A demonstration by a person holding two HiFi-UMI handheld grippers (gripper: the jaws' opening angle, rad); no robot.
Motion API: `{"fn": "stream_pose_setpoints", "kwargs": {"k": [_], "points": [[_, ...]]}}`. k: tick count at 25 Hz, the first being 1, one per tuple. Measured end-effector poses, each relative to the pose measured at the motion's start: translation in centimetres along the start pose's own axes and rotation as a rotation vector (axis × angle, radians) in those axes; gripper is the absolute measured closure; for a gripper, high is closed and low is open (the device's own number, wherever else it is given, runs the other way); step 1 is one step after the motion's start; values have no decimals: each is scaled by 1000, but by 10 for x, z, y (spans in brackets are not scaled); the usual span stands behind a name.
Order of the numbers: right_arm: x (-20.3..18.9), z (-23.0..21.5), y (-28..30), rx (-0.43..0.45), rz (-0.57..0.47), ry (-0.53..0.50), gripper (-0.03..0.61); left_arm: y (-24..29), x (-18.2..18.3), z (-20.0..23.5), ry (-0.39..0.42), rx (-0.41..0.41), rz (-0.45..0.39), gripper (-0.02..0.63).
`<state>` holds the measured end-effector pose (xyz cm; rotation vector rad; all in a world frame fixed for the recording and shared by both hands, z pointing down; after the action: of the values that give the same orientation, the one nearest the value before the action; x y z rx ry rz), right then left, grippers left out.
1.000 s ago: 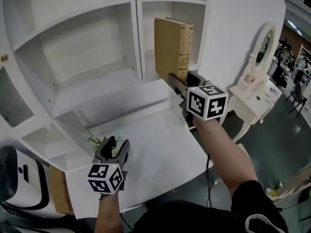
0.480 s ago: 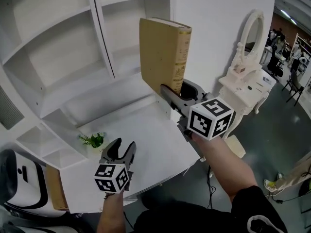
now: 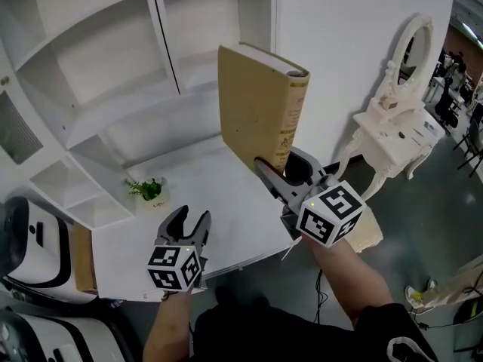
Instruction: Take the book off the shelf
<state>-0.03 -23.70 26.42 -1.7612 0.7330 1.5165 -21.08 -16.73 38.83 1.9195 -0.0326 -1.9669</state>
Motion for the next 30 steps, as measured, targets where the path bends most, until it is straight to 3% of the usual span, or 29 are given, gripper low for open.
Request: {"fn": "stream_pose_setpoints", "kwargs": {"k": [8,15,21,30], "points": [[-46,9,-32,37,-5,70,371,0,-2,-13,-26,-2,-17,388],[-81,17,-41,44,24,109,371,1,3,-9,-2,-5,-33,403],[-98,33,-34,71,51,96,371,-4,11,7,30,27,-95,452],[-121,45,-15,22,99,94,371,-18,15,50,62,31,-118,453]]}}
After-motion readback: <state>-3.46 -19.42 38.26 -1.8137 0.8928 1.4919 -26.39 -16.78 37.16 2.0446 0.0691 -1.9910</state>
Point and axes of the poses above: the fingertips, and each gripper's own axes: y forward along the fingers, z to its left, x out of its top, the point moved 5 cm from there along -y, backward along the fingers
